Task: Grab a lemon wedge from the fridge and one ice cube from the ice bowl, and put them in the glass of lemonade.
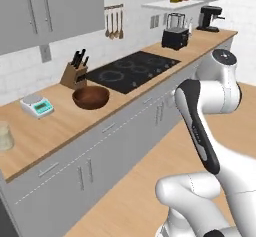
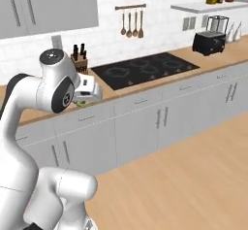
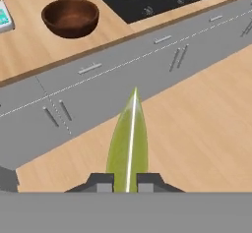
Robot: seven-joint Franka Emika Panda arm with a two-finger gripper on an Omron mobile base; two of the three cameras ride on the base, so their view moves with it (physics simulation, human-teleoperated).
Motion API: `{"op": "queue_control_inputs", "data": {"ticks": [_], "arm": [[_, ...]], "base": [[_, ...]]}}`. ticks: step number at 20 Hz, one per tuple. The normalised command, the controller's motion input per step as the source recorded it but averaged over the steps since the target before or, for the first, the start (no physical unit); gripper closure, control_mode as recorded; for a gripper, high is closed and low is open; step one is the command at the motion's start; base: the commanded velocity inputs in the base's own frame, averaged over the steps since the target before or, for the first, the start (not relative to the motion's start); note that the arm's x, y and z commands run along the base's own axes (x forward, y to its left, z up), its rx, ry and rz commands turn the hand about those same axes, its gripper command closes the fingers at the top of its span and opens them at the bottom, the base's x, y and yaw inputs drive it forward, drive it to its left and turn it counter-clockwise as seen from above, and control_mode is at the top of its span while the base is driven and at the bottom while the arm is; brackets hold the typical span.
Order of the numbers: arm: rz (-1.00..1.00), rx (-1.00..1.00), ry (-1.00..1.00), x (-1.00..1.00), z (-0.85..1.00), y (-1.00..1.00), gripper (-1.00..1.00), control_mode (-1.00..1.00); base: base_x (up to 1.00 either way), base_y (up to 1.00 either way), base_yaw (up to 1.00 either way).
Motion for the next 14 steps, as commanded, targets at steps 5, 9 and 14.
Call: {"op": "queue_control_inputs", "data": {"ticks": [5, 9, 14], "arm": [[0.00, 0.00, 0.00, 0.00, 0.00, 0.00, 1.00, 1.00], [0.00, 0.00, 0.00, 0.00, 0.00, 0.00, 1.00, 1.00], [0.00, 0.00, 0.00, 0.00, 0.00, 0.00, 1.00, 1.00]], "base": [[0.85, -0.03, 0.59], [0.73, 0.01, 0.64], [0.78, 0.08, 0.64]]}}
